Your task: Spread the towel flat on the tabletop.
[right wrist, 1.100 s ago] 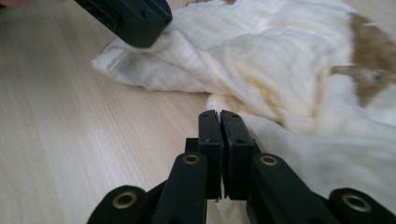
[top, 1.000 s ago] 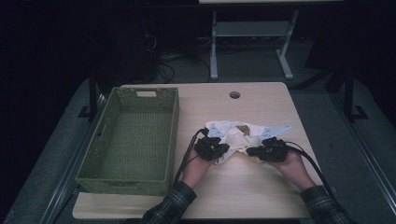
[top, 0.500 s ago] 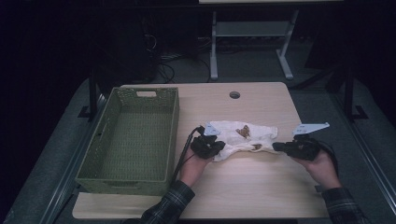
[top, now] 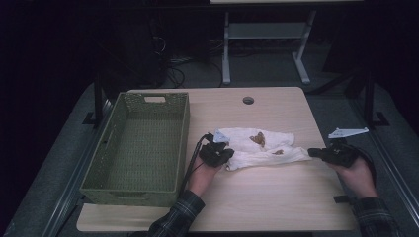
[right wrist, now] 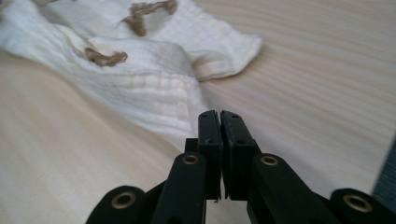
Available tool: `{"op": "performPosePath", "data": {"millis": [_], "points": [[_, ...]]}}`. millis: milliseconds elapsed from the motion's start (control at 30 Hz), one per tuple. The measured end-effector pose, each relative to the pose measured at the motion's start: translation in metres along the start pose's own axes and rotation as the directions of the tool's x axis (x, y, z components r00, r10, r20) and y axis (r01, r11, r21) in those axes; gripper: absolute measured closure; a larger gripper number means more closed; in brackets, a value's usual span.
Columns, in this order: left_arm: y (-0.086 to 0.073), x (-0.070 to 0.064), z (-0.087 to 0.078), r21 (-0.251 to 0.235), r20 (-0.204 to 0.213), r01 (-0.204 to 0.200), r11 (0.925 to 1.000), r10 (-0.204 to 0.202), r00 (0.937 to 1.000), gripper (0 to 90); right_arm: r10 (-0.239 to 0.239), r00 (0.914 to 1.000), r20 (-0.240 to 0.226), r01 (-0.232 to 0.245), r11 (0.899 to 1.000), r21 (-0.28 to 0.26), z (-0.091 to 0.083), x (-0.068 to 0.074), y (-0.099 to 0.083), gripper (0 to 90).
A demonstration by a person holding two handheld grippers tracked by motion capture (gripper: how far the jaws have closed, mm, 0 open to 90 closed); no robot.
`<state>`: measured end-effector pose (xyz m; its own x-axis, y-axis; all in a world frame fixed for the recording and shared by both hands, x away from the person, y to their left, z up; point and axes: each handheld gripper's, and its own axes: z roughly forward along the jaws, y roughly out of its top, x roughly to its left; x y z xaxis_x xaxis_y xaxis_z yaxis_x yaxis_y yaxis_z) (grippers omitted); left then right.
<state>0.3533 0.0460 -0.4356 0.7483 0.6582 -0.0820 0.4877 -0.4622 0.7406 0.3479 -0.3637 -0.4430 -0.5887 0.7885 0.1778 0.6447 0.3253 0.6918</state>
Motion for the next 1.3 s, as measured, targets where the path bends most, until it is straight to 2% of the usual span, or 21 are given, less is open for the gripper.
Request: {"op": "performPosePath", "data": {"millis": [33, 67, 100, 200, 300, 400, 467, 567, 633, 733, 767, 833, 900, 933, 1000, 1100, 1200, 1267, 1300], "points": [[0.000, 0.000, 0.000, 0.000, 0.000, 0.000, 1.0000, 0.000, 1.0000, 86.1, 0.000, 1.0000, 0.000, 0.000, 1.000, 0.000, 0.000, 0.000, 0.000, 85.9], [0.000, -0.001, 0.000, 0.000, 0.000, -0.004, 1.0000, 0.004, 1.0000, 86.0, -0.013, 0.9995, -0.030, 0.014, 1.000, 0.017, -0.001, 0.004, -0.003, 83.3], [0.000, -0.001, 0.001, -0.003, 0.002, -0.007, 1.0000, 0.007, 1.0000, 86.0, -0.013, 0.9995, -0.030, 0.014, 1.000, 0.017, -0.001, 0.004, -0.003, 83.3], [0.000, -0.003, 0.003, 0.006, 0.006, -0.005, 1.0000, 0.005, 1.0000, 86.0, -0.029, 0.9972, -0.069, 0.030, 0.999, 0.017, -0.010, 0.008, -0.010, 73.9], [0.000, -0.002, 0.003, 0.011, 0.004, -0.019, 0.9998, 0.019, 0.9998, 86.0, -0.038, 0.9968, -0.070, 0.038, 0.999, -0.011, -0.017, 0.009, -0.012, 74.3], [0.000, -0.003, 0.003, 0.012, 0.005, -0.012, 0.9999, 0.012, 0.9999, 86.0, -0.048, 0.9957, -0.080, 0.046, 0.999, -0.027, -0.020, 0.010, -0.011, 76.0], [0.000, -0.004, 0.002, 0.011, 0.005, -0.012, 0.9999, 0.012, 0.9999, 86.0, -0.056, 0.9947, -0.086, 0.054, 0.998, -0.020, -0.018, 0.013, -0.010, 76.7], [0.001, -0.003, 0.002, 0.003, 0.000, -0.013, 0.9999, 0.013, 0.9999, 86.1, -0.058, 0.9941, -0.092, 0.059, 0.998, 0.017, -0.014, 0.017, -0.012, 77.5], [0.001, 0.000, 0.000, -0.002, -0.020, -0.007, 1.0000, 0.007, 0.9998, 86.1, -0.073, 0.9941, -0.080, 0.076, 0.996, 0.036, -0.011, 0.019, -0.015, 77.5], [0.001, 0.004, -0.005, -0.022, -0.052, 0.015, 0.9996, -0.016, 0.9985, 86.3, -0.064, 0.9950, -0.077, 0.068, 0.996, 0.058, -0.011, 0.018, -0.020, 77.4], [0.001, 0.004, -0.006, -0.032, -0.058, 0.026, 0.9992, -0.028, 0.9979, 86.3, -0.059, 0.9953, -0.077, 0.064, 0.996, 0.061, -0.011, 0.018, -0.021, 77.4], [0.001, 0.005, -0.007, -0.028, -0.061, 0.024, 0.9993, -0.026, 0.9978, 86.3, -0.066, 0.9936, -0.091, 0.072, 0.996, 0.061, -0.010, 0.019, -0.022, 77.5], [0.001, 0.003, -0.005, -0.033, -0.062, 0.032, 0.9989, -0.034, 0.9975, 86.3, -0.082, 0.9903, -0.112, 0.091, 0.993, 0.071, -0.005, 0.024, -0.021, 77.9], [0.002, 0.003, -0.005, -0.033, -0.061, 0.032, 0.9990, -0.034, 0.9976, 86.3, -0.104, 0.9873, -0.119, 0.114, 0.990, 0.079, -0.003, 0.026, -0.021, 78.0], [0.001, 0.003, -0.005, -0.027, -0.064, 0.024, 0.9993, -0.026, 0.9976, 86.3, -0.129, 0.9823, -0.136, 0.142, 0.985, 0.096, 0.003, 0.031, -0.021, 78.4], [0.001, 0.003, -0.005, -0.029, -0.054, 0.022, 0.9993, -0.024, 0.9982, 86.3, -0.152, 0.9795, -0.133, 0.169, 0.977, 0.132, 0.015, 0.037, -0.021, 78.5], [0.001, 0.002, -0.005, -0.030, -0.052, 0.019, 0.9994, -0.021, 0.9984, 86.3, -0.176, 0.9761, -0.127, 0.192, 0.973, 0.128, 0.020, 0.039, -0.019, 76.6], [0.001, 0.003, -0.005, -0.031, -0.051, 0.019, 0.9993, -0.020, 0.9985, 86.3, -0.167, 0.9789, -0.118, 0.180, 0.977, 0.111, 0.014, 0.037, -0.018, 74.7], [0.001, 0.003, -0.006, -0.030, -0.052, 0.020, 0.9994, -0.021, 0.9984, 86.3, -0.147, 0.9829, -0.111, 0.158, 0.982, 0.103, 0.009, 0.037, -0.019, 73.5]]}}
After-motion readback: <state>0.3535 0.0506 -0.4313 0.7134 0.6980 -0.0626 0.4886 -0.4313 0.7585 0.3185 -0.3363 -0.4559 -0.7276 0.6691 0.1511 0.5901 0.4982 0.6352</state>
